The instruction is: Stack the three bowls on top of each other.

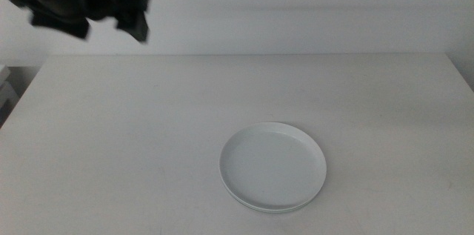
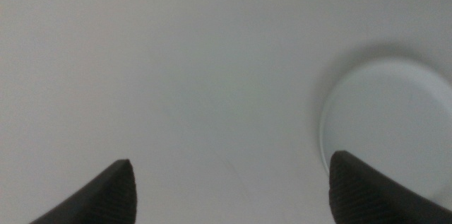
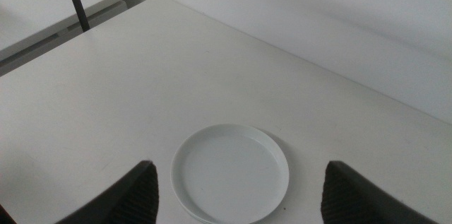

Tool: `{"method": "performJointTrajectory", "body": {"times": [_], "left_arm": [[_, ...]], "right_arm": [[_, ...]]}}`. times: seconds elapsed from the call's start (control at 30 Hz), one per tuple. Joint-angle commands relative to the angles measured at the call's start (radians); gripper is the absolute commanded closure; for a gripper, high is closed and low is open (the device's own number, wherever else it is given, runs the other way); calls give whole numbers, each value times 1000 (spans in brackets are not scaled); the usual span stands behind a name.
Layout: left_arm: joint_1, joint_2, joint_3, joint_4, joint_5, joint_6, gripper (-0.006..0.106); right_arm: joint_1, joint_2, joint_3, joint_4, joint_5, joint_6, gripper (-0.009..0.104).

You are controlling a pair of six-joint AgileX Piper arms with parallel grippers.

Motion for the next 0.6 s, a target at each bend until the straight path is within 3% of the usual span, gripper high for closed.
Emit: {"method": "performJointTrajectory", "body": {"times": [0.0, 0.23, 0.57], "left_arm": [[0, -92, -30, 47, -78, -17, 10], [0, -197, -30, 141, -161, -19, 10], [0, -224, -31, 173, -182, -19, 10]], "right_arm": [[-4, 1, -22, 12, -73, -7, 35], [-4, 1, -22, 12, -73, -7, 35], [-4, 1, -22, 12, -73, -7, 35]]}}
